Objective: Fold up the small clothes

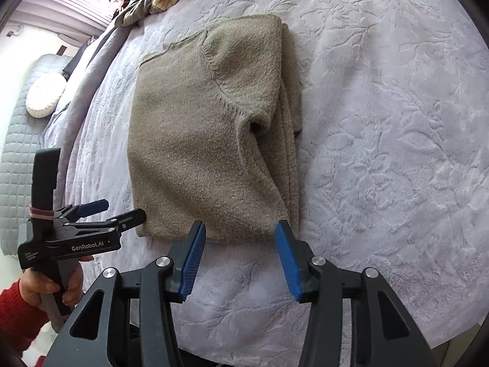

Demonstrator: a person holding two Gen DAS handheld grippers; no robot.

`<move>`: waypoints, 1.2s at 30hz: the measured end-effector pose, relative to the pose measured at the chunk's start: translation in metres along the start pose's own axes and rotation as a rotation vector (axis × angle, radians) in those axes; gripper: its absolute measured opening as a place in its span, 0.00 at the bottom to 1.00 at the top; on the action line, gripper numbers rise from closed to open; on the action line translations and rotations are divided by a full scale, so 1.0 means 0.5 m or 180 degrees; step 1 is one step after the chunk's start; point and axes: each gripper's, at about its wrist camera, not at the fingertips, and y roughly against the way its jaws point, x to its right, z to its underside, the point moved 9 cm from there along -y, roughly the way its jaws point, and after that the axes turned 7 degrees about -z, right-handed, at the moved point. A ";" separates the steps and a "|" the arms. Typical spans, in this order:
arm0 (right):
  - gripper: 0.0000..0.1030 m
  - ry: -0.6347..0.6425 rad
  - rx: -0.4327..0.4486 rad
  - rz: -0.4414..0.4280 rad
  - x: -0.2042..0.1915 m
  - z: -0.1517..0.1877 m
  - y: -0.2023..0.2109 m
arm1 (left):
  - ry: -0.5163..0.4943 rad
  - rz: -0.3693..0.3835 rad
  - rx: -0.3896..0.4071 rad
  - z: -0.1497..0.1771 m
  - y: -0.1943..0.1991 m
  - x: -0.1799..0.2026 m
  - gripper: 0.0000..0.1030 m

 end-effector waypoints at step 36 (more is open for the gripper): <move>0.66 -0.0391 -0.0317 -0.1445 0.066 -0.245 -0.160 | 0.0361 0.1311 0.0320 -0.289 -0.034 0.112 0.99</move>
